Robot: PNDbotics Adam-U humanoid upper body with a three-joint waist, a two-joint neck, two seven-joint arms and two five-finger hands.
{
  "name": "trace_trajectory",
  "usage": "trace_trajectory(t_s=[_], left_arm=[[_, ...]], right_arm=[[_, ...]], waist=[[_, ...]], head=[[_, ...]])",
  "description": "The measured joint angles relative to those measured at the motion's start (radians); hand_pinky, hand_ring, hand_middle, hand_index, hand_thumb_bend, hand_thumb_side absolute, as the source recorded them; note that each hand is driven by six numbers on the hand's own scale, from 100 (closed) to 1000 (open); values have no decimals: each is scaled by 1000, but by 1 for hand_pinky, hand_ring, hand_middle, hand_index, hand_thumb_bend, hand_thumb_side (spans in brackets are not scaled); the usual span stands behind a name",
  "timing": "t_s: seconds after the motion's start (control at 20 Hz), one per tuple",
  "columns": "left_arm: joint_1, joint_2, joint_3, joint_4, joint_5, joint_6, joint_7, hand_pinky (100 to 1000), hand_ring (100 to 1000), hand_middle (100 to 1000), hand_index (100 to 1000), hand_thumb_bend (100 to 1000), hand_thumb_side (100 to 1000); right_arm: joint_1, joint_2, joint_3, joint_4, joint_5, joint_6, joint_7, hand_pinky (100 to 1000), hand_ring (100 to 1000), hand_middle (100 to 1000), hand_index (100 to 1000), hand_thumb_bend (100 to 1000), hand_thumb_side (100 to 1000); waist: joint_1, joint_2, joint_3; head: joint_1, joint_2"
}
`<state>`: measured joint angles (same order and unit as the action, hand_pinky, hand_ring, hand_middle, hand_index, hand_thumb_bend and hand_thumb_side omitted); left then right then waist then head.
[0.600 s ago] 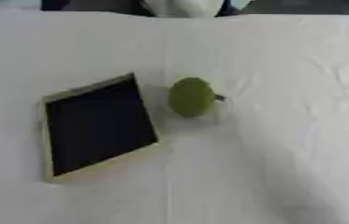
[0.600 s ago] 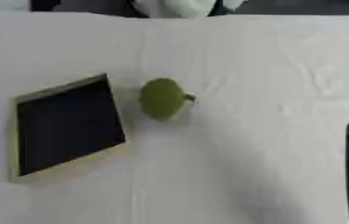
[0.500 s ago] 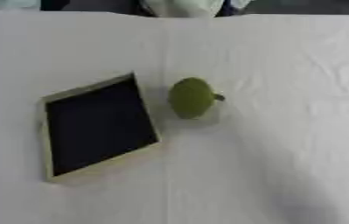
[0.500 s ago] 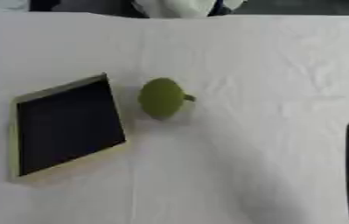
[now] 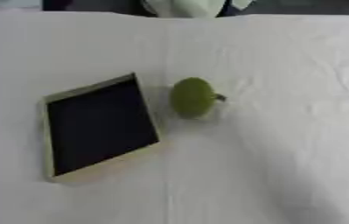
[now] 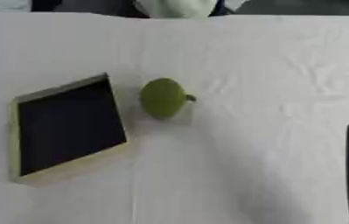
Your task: Pick up objects on the table and place them in the box.
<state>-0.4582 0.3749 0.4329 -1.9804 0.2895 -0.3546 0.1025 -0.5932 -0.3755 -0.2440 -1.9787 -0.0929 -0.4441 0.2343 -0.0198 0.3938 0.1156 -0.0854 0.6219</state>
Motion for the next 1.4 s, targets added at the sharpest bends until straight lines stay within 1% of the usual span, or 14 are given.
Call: trace_trajectory(t_s=[0.2,0.25,0.3,0.35,0.45,0.5,0.55,0.6,0.65,0.75,0.9,1.1,1.25,1.4], left_arm=[[-1,0,0,0,0,1,2,499,684,610,662,100,473],[-1,0,0,0,0,2,2,498,684,610,661,100,474],[-1,0,0,0,-1,2,2,498,684,610,661,100,475],[0,3,0,-1,-4,2,3,497,684,610,661,100,476],[6,14,0,-1,-11,3,3,496,685,610,661,100,477],[13,21,1,-1,-15,4,4,496,685,610,661,100,477],[18,27,1,-1,-18,4,4,496,685,610,661,100,477],[19,30,1,-1,-20,4,4,496,685,610,661,100,477],[19,32,1,-1,-22,4,4,496,685,610,661,100,478],[19,37,1,-1,-24,5,3,496,685,611,661,100,478],[24,38,0,-1,-26,8,2,495,686,611,661,100,480],[26,38,0,-1,-26,11,-1,496,686,611,661,100,481],[24,38,-1,-1,-25,14,-4,495,687,611,661,100,482],[19,37,-6,-1,-21,15,-8,494,688,612,660,100,484]], right_arm=[[-1,-7,6,0,20,7,12,745,837,765,881,100,480],[-1,-7,8,0,22,7,13,753,846,775,896,100,389],[0,-8,12,0,25,8,15,764,855,791,905,100,349],[8,-12,19,0,31,7,19,777,860,804,907,100,296],[22,-43,46,0,49,-4,36,789,865,816,904,100,234],[20,-61,66,0,59,-12,48,798,869,824,903,100,204],[11,-81,87,1,72,-18,61,798,869,824,903,100,204],[2,-103,110,6,86,-26,74,798,869,824,903,100,204],[-7,-126,133,16,100,-33,88,820,885,850,909,100,202],[-31,-172,179,43,129,-47,117,833,894,867,914,100,237],[-94,-240,249,96,171,-72,159,848,908,888,925,100,321],[-171,-331,343,173,228,-94,216,852,917,895,934,100,398],[-193,-405,420,191,273,-94,263,854,920,896,938,100,430],[-212,-470,494,186,290,-72,301,855,927,896,949,100,482]], waist=[[0,0,1],[0,0,1],[-4,-1,-2],[-13,-3,-12],[-45,-13,-25],[-55,-17,-26],[-57,-19,-28],[-54,-19,-30],[-50,-19,-31],[-52,-22,-31],[-64,-27,-29],[-64,-28,-18],[-62,-28,-6],[-56,-28,4]], head=[[6,0],[6,0],[8,0],[15,0],[29,2],[35,2],[40,2],[42,3],[44,3],[44,7],[40,11],[30,14],[17,17],[2,18]])
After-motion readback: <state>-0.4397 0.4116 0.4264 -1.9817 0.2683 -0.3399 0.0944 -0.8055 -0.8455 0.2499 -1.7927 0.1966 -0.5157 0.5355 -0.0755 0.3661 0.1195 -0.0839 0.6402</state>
